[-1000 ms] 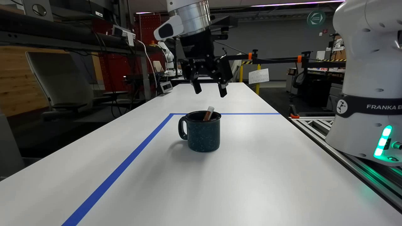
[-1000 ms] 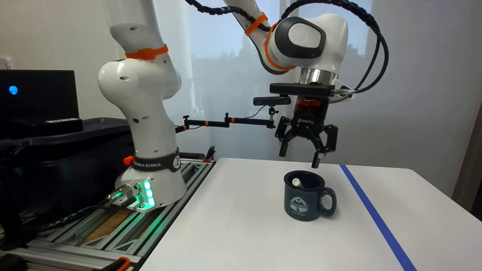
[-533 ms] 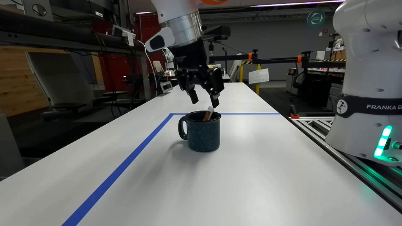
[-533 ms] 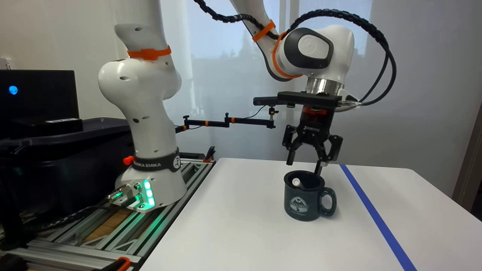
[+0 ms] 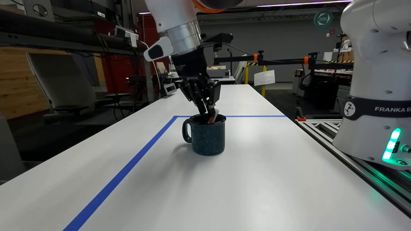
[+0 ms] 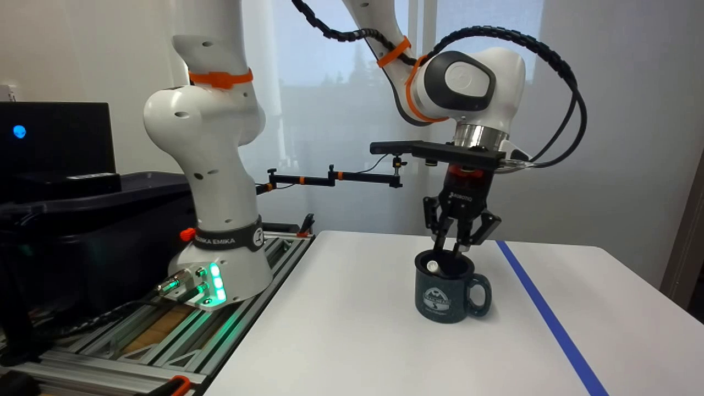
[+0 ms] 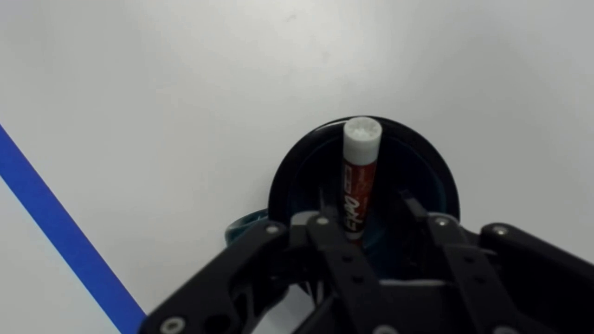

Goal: Put the sharpie on the table

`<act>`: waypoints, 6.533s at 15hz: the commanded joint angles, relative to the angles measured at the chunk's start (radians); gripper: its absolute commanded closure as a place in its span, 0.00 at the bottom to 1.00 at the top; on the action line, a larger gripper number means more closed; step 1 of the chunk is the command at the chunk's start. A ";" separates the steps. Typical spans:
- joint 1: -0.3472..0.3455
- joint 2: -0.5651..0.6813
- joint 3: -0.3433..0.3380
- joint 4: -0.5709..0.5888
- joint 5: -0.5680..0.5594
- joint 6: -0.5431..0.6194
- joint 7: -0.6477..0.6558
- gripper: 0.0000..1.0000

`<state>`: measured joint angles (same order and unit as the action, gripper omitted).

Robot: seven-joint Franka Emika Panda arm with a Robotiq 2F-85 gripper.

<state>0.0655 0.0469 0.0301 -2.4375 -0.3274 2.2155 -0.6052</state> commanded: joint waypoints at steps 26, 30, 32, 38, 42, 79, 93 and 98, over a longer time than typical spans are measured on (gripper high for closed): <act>-0.038 -0.064 0.011 -0.027 0.112 -0.028 -0.069 0.95; -0.060 -0.163 -0.028 -0.034 0.246 -0.136 -0.198 0.95; -0.081 -0.213 -0.062 -0.051 0.247 -0.132 -0.164 0.95; -0.146 -0.255 -0.134 -0.154 0.156 0.191 0.024 0.95; -0.178 -0.179 -0.156 -0.228 0.117 0.496 0.171 0.95; -0.374 -0.072 0.026 -0.169 0.633 0.366 -0.204 0.00; -0.303 -0.272 -0.001 -0.166 0.397 0.137 0.336 0.00; -0.310 -0.273 -0.002 -0.167 0.397 0.137 0.337 0.00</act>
<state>-0.3400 -0.2282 0.1249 -2.6043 0.1004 2.3520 -0.2922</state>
